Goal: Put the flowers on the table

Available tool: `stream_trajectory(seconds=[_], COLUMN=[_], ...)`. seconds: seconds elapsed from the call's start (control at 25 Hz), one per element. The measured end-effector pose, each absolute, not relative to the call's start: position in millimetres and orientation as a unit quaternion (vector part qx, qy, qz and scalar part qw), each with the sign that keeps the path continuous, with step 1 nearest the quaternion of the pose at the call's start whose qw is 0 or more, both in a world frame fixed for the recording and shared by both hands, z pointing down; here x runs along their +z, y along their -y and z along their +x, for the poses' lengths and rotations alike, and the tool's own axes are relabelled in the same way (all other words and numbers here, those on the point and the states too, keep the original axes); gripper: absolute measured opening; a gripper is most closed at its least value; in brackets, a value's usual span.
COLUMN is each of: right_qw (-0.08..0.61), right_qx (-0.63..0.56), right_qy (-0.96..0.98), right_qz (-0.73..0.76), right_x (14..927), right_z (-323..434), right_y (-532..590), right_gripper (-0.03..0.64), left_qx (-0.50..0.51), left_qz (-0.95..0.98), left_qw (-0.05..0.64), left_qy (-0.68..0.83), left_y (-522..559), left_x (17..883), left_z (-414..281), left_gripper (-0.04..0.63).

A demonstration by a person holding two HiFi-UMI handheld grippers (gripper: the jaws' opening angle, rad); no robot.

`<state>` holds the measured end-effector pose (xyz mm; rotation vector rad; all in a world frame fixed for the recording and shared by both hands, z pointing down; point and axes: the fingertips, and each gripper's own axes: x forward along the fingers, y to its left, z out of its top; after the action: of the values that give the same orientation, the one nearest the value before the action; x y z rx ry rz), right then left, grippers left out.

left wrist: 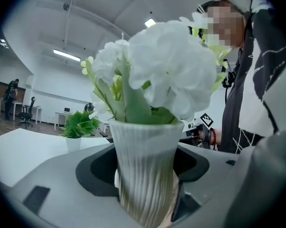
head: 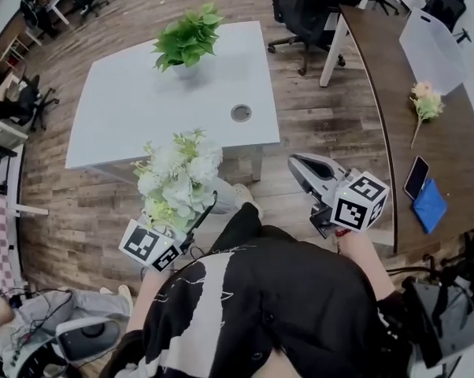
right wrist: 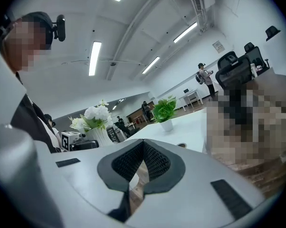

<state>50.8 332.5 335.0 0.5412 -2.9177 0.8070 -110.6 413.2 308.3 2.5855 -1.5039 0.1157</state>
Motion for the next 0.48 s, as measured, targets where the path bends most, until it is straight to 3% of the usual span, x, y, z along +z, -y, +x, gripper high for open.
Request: stream_trajectory(seconds=[0.48], right_qw=[0.046], right_qx=[0.271], right_qy=[0.916], right_qz=[0.291], right_x=[359.3], right_z=[140.1], right_y=[-303.8], right_gripper=[0.012], left_qx=[0.024], left_qz=[0.915], left_qw=[0.045], left_qy=[0.401], left_y=[-321.2], left_x=[299.1], left_z=[-44.0], left_gripper=[0.336])
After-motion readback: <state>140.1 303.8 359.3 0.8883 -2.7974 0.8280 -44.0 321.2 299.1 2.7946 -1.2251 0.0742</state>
